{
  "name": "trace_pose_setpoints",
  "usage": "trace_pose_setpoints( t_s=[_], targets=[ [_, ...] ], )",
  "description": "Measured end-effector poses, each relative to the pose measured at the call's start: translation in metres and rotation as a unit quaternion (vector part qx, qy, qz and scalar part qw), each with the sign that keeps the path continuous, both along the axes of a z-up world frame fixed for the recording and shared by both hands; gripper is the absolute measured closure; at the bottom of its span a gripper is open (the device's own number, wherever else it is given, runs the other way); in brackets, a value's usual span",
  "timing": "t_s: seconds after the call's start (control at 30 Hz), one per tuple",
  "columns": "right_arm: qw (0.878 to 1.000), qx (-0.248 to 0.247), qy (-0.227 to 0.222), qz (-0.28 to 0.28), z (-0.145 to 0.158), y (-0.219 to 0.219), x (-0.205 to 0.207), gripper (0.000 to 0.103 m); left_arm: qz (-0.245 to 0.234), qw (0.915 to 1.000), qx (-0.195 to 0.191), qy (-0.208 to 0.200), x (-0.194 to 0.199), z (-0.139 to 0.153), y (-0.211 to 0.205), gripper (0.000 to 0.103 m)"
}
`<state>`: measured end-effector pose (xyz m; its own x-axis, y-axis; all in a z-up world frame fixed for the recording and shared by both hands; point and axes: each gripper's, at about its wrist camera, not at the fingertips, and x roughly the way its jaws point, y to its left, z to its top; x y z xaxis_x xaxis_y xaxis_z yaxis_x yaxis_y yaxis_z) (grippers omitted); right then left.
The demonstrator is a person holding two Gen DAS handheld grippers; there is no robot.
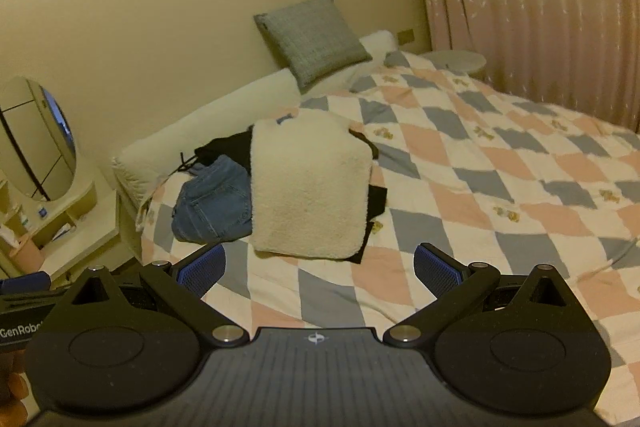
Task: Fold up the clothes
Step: 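Move both tools toward the clothes pile on the bed, then grasp the edge of the cream fleece vest with the right gripper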
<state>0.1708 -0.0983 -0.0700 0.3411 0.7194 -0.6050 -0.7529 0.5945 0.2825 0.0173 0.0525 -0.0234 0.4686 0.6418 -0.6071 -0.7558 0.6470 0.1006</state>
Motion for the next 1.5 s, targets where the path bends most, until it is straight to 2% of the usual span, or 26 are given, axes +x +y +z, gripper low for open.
trace_pose_setpoints(
  t_s=[0.17,0.37,0.47,0.57,0.77,1.1,1.17,1.37,1.43,1.5],
  targets=[
    [1.000,-0.006,0.013,-0.013,-0.018,0.022,0.016,0.000,-0.014,0.9997,-0.016,0.012,0.021,-0.015,0.038,0.000],
    [0.995,-0.020,0.089,-0.048,-0.054,0.056,0.053,0.000,-0.024,0.9972,-0.059,0.038,0.042,-0.050,0.091,0.000],
    [0.987,-0.021,0.147,-0.064,-0.079,0.070,0.072,0.000,-0.031,0.9957,-0.076,0.044,0.052,-0.066,0.118,0.000],
    [0.977,0.003,0.201,-0.065,-0.100,0.086,0.089,0.000,-0.040,0.9941,-0.078,0.064,0.066,-0.085,0.144,0.000],
    [0.957,-0.007,0.268,-0.110,-0.153,0.119,0.112,0.000,-0.061,0.9886,-0.088,0.106,0.096,-0.124,0.191,0.001],
    [0.934,-0.028,0.328,-0.137,-0.212,0.175,0.149,0.001,-0.089,0.9816,-0.114,0.125,0.147,-0.177,0.257,0.001],
    [0.935,-0.031,0.328,-0.130,-0.220,0.184,0.155,0.007,-0.095,0.9799,-0.120,0.128,0.156,-0.187,0.271,0.001],
    [0.934,-0.016,0.322,-0.152,-0.245,0.201,0.180,0.008,-0.117,0.9748,-0.124,0.144,0.178,-0.216,0.303,0.001],
    [0.938,-0.005,0.311,-0.151,-0.253,0.208,0.188,0.009,-0.130,0.9731,-0.131,0.138,0.183,-0.225,0.311,0.001],
    [0.947,0.005,0.291,-0.136,-0.263,0.218,0.197,0.018,-0.138,0.9719,-0.134,0.136,0.188,-0.233,0.318,0.001]
  ],
)
